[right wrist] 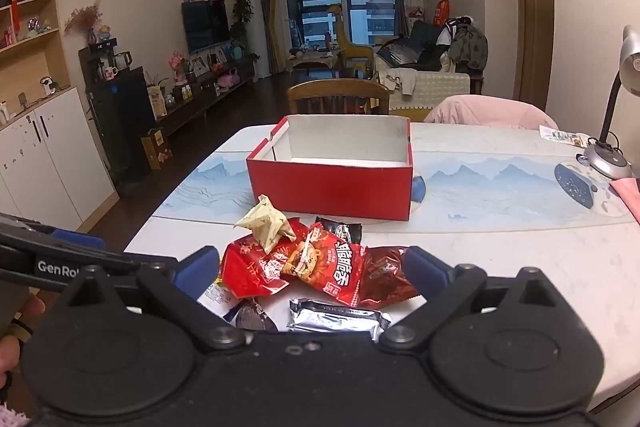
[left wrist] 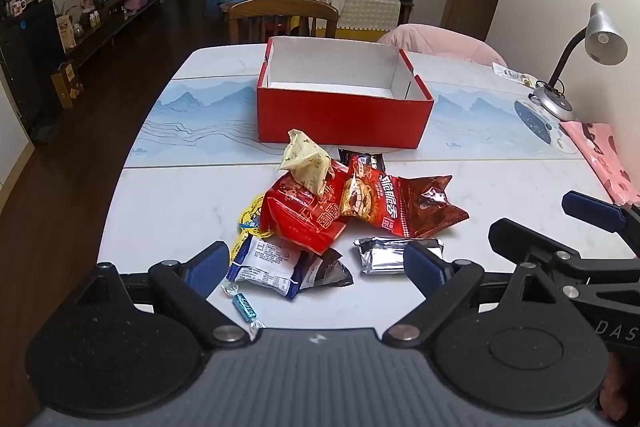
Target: Organize snacks
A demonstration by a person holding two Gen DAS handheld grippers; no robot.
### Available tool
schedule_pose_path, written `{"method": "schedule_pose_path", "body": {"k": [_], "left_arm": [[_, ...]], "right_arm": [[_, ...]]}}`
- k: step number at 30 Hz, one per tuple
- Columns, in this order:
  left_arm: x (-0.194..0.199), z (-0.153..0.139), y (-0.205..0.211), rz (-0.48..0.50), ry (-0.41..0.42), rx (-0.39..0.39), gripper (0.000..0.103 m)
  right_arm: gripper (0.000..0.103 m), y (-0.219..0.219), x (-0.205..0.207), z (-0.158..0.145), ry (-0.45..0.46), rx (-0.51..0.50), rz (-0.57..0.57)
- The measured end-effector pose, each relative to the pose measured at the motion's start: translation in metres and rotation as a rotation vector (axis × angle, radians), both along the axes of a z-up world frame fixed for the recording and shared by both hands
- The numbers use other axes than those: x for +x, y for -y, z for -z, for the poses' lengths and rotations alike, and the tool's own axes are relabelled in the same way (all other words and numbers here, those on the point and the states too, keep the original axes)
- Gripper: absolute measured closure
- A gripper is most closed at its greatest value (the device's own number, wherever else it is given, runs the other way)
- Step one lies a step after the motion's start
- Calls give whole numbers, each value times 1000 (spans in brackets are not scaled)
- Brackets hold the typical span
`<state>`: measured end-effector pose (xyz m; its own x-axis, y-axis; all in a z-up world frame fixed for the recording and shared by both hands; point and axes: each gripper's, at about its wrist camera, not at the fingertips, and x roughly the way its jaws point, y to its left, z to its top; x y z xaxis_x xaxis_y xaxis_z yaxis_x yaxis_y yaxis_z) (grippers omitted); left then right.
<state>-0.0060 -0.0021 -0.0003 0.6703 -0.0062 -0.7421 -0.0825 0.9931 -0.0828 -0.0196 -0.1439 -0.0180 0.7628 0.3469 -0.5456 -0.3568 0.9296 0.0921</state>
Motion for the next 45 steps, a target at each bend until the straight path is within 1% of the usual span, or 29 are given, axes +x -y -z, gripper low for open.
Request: {"method": "schedule_pose_path", "body": {"k": [24, 45], "left_arm": [[1, 0, 4, 4, -3, 6, 9], [6, -5, 2, 4, 0, 12, 9]], "right_arm": [[7, 0, 1, -1, -3, -5, 0], [6, 1, 2, -3, 10, -15, -10]]}}
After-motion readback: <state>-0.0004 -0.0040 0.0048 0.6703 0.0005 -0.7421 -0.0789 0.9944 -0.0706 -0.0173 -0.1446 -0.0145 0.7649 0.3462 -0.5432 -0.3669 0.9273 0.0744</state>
